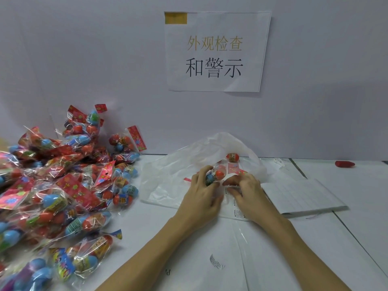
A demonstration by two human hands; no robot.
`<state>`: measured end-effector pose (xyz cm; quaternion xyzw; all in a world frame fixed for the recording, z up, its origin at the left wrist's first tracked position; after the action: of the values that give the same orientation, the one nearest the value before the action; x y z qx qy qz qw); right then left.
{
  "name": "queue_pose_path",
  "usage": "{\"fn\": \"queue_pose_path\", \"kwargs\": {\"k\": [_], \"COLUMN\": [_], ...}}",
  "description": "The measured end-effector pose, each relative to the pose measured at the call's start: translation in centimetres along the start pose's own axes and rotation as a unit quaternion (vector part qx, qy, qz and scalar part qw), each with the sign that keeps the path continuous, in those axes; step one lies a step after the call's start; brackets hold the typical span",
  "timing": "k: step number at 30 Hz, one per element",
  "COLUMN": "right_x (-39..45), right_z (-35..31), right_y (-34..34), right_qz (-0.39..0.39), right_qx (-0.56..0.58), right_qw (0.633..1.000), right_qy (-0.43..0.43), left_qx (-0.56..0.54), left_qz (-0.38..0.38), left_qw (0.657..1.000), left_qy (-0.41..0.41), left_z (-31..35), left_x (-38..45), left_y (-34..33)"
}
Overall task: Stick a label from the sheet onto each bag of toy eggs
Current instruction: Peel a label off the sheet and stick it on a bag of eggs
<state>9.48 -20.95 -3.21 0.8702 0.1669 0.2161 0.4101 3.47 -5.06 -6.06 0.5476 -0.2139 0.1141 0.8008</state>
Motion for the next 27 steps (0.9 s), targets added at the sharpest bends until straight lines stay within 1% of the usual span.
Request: {"fn": "queue_pose_path", "kwargs": {"k": [5,11,18,27], "right_x": [-0.16,-0.27,-0.22,-0.15], "right_z": [0.25,0.15,0.25,0.38], "right_y": [-0.24,0.15,0.29,0.01], "right_qz": [-0.008,0.022,0.034,0.037], "right_qx": [0.013,0.061,0.073,0.062], "right_qw": [1.0,0.997,0.995,0.996], "right_qy": [-0.001,0.029,0.059,0.058], "left_qx": [-0.004,0.001,-0.012,-0.015], "left_qz": [0.0,-0.008,-0.008,-0.015], "left_qw": [1.0,1.0,1.0,1.0], "left_qy": [-0.002,0.001,0.005,0.016], "left_z": [-0.1,-0.26,-0.3,-0.4], "left_x": [-0.01,0.11,0.17,0.28], "left_y": [0.0,-0.1,0.18,0.11]}}
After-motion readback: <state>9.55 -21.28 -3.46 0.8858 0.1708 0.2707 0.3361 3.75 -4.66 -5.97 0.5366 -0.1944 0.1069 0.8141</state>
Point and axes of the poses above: each hand's wrist, its own x-axis towards the middle knuckle, its own y-axis out of the back of the hand, z = x × y, the point moved 2 cm from there along x, towards the middle knuckle, and after that the axes turned 8 degrees about x, right-handed, at the moved point
